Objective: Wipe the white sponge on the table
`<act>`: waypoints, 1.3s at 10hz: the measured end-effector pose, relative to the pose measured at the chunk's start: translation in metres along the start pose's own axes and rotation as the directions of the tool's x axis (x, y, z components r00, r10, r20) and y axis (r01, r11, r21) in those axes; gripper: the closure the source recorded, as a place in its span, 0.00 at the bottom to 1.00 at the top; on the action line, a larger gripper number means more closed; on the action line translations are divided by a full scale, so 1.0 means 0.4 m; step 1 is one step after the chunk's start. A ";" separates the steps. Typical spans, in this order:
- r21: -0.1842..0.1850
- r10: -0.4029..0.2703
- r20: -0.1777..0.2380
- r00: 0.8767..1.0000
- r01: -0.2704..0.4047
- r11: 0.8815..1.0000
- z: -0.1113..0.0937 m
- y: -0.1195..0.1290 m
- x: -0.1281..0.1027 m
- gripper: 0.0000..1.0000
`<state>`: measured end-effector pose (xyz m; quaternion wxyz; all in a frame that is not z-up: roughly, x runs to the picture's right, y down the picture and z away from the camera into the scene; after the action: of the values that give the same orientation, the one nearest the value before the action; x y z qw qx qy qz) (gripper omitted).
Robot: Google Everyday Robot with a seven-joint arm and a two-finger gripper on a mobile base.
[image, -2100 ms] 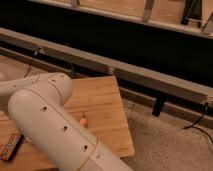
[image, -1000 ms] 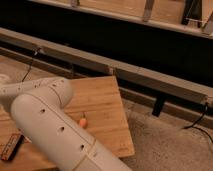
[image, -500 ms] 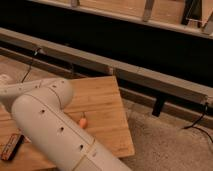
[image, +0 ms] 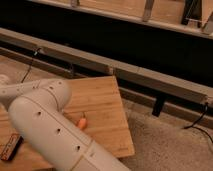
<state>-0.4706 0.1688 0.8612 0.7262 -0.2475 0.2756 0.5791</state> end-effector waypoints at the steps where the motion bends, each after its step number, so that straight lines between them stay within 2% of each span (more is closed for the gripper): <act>1: 0.010 -0.008 0.002 1.000 0.008 1.000 -0.002 0.003 0.000 1.00; 4: 0.031 -0.036 -0.003 0.999 0.036 0.999 -0.004 0.014 0.003 1.00; 7: 0.025 -0.044 -0.033 0.998 0.045 0.999 0.011 0.004 0.012 1.00; 10: 0.033 -0.022 -0.085 0.996 0.025 0.999 0.042 -0.070 0.033 1.00; 13: 0.051 -0.001 -0.106 0.994 0.007 0.999 0.045 -0.139 0.045 1.00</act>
<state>-0.4108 0.1822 0.8642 0.7179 -0.2595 0.3280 0.5565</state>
